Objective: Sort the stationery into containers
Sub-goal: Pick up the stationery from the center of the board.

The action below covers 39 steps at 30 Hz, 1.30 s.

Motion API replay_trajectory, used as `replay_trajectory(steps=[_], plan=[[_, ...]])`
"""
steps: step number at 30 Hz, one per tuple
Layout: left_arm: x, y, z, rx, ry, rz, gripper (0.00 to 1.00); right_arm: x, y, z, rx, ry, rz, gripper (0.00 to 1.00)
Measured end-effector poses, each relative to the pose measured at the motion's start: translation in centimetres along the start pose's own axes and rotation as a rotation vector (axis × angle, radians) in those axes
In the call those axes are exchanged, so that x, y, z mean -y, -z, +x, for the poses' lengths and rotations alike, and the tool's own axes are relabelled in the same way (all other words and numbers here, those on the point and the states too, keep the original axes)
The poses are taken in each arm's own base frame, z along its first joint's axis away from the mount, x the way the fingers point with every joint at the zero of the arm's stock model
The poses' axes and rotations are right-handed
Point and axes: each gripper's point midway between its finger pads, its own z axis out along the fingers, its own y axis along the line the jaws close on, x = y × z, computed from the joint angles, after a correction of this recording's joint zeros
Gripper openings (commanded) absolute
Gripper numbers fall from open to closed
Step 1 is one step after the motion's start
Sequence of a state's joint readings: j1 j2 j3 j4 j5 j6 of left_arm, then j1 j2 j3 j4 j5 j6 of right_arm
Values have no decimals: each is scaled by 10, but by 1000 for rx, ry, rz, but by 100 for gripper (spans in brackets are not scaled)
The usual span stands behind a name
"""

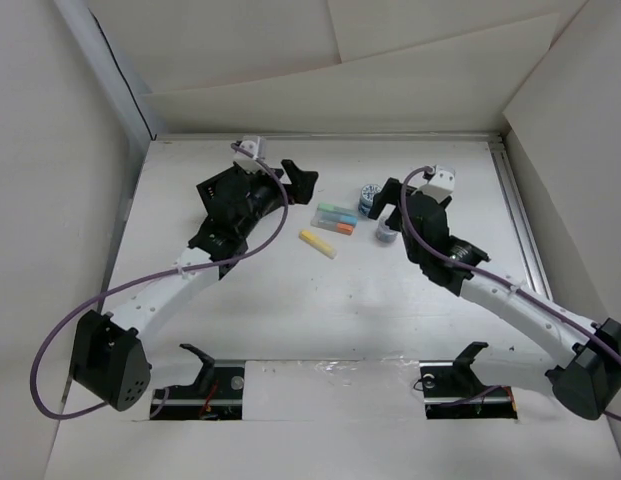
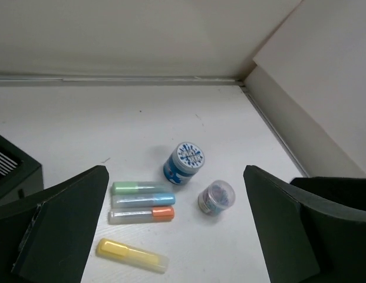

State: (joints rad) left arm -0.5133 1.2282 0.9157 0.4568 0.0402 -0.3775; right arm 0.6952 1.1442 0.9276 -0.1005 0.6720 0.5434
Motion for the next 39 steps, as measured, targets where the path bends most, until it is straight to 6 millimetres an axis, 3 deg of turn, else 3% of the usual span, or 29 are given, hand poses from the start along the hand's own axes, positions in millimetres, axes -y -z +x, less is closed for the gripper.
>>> replay_trajectory(steps=[2,3,4,5,8,11,14,16,17,18,19,22,25,33,39], plan=[[17,1,9,-21,-31,22,100,3,1,3,-4,0,4,87],[23,2,13,-32,-44,37,100,4,2,4,-5,-1,6,76],[26,2,18,-43,-57,44,100,6,2,5,-5,0,12,63],[26,2,21,-50,-63,42,100,7,1,6,-6,1,16,37],[15,-2,33,-79,-68,4,100,11,1,4,6,-1,33,0],[3,-5,53,-121,-72,-32,100,16,3,-2,32,-10,59,0],[1,-8,75,-166,-79,-46,100,23,9,-14,71,-28,83,1],[8,-12,92,-203,-95,-42,98,29,16,-24,103,-53,94,30],[14,-16,101,-224,-107,-37,47,31,20,-29,119,-69,97,43],[20,-22,111,-246,-121,-35,29,34,24,-35,136,-85,99,53],[27,-29,120,-262,-140,-31,25,36,27,-39,149,-99,99,69],[41,-48,147,-313,-190,-28,60,42,33,-50,176,-128,100,84],[45,-65,169,-367,-210,-46,80,47,32,-55,184,-141,110,93],[36,-127,198,-407,-257,-129,90,53,26,-40,136,-121,97,100],[28,-153,225,-456,-298,-157,90,53,30,-41,135,-131,74,100]])
